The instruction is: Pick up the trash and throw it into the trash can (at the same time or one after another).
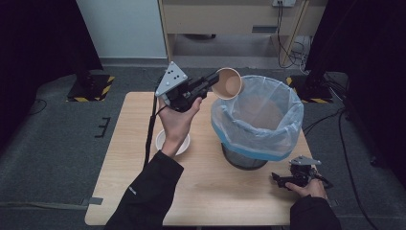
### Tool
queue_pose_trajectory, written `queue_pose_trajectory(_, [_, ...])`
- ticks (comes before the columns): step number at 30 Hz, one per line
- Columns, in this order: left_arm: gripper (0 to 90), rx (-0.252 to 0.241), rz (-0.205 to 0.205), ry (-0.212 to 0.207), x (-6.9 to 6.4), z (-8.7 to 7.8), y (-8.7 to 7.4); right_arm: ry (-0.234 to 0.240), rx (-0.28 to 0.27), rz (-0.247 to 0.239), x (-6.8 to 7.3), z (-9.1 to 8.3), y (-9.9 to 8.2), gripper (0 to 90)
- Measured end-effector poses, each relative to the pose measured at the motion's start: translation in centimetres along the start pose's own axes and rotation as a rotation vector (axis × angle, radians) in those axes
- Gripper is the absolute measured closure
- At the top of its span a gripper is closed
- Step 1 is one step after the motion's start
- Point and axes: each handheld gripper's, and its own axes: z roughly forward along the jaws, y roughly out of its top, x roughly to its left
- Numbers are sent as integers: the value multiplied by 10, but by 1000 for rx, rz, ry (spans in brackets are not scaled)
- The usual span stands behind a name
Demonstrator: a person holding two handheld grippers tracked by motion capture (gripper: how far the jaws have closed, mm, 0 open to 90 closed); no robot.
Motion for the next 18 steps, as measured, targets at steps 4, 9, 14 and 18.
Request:
queue_pose_trajectory(4, [850, 13, -2, -14, -6, 12, -4, 0, 0, 0, 0, 0, 0, 40])
queue_pose_trajectory(9, [850, 44, 16, -33, -13, 27, -10, 1, -1, 2, 0, 0, 0, 40])
queue_pose_trajectory(14, [850, 79, 17, -49, -16, 41, -17, 1, -1, 1, 0, 0, 0, 39])
queue_pose_trajectory(18, [849, 105, 14, -60, -19, 55, -26, 1, -1, 1, 0, 0, 0, 39])
